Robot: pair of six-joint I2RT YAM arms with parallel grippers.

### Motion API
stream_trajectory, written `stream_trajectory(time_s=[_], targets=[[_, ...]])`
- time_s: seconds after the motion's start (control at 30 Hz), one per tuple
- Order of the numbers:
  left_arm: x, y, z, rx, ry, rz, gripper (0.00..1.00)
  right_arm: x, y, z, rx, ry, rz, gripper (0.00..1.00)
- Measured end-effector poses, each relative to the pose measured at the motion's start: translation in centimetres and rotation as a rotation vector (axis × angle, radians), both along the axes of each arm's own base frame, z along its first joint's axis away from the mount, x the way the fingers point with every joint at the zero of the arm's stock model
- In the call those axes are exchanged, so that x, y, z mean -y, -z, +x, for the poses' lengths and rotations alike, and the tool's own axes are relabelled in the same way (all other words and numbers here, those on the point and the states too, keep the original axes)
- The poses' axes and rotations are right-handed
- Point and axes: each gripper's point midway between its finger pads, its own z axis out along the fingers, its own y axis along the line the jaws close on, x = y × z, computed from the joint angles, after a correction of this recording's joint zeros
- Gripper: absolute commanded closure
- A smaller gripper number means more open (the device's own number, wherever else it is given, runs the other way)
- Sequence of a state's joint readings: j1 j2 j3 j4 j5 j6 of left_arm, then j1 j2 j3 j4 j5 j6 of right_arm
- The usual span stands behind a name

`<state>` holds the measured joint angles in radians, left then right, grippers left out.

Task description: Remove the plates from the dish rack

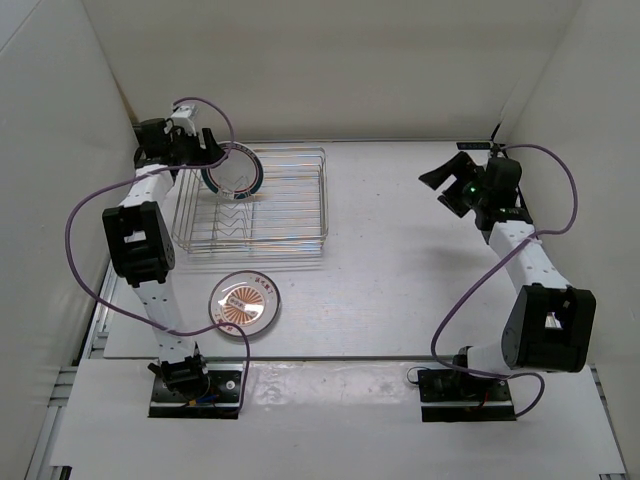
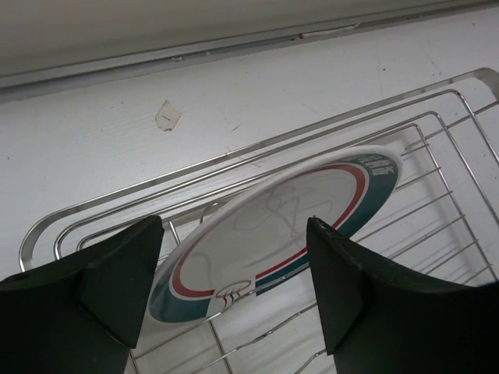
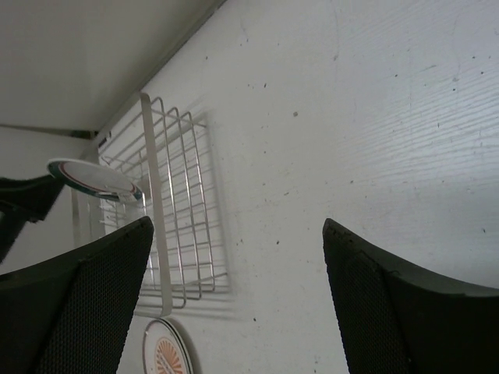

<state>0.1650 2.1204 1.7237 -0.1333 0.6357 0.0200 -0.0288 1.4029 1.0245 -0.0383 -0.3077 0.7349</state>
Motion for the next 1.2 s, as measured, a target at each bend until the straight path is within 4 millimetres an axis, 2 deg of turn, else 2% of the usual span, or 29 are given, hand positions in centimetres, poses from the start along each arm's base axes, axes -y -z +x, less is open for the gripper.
stream_trajectory(time_s=[0.07, 0.23, 0.33, 0.43, 0.57, 0.7, 0.77, 0.8, 1.0, 1.2], targets=[[0.0, 0.2, 0.1, 0.028, 0.022, 0.039, 0.28, 1.0, 0.1, 0.4, 0.017, 0.034, 0.023, 0.1], [-0.1, 0.4, 0.3, 0.091, 0.068, 0.108, 0.39, 3.3, 1.2, 0.6, 0.006, 0.118, 0.076, 0.1], [-0.1, 0.3, 0.5, 0.108, 0.074, 0.115, 0.39, 4.3, 1.7, 0.5, -0.01, 0.158, 0.103, 0.1], [-0.1, 0.6, 0.5, 0.123, 0.071, 0.112, 0.43, 4.6, 1.4, 0.8, 0.0, 0.169, 0.119, 0.1], [-0.3, 1.1, 0.3, 0.131, 0.069, 0.106, 0.58, 4.7, 1.7, 0.9, -0.012, 0.174, 0.137, 0.1], [0.4, 1.0, -0.1, 0.14, 0.109, 0.073, 0.72, 4.6, 2.0, 0.9, -0.022, 0.169, 0.148, 0.1], [0.8, 0.6, -0.3, 0.138, 0.124, 0.035, 0.74, 4.5, 2.1, 0.9, -0.025, 0.164, 0.151, 0.1], [0.9, 0.5, -0.3, 0.139, 0.127, 0.022, 0.8, 4.4, 2.0, 0.9, -0.025, 0.162, 0.152, 0.1], [1.4, -1.1, -0.3, 0.169, 0.154, -0.035, 0.98, 4.2, 2.2, 0.7, -0.035, 0.151, 0.154, 0.1], [0.3, -4.2, 0.6, 0.242, 0.141, -0.061, 1.0, 4.1, 2.4, 0.3, -0.054, 0.142, 0.153, 0.1]])
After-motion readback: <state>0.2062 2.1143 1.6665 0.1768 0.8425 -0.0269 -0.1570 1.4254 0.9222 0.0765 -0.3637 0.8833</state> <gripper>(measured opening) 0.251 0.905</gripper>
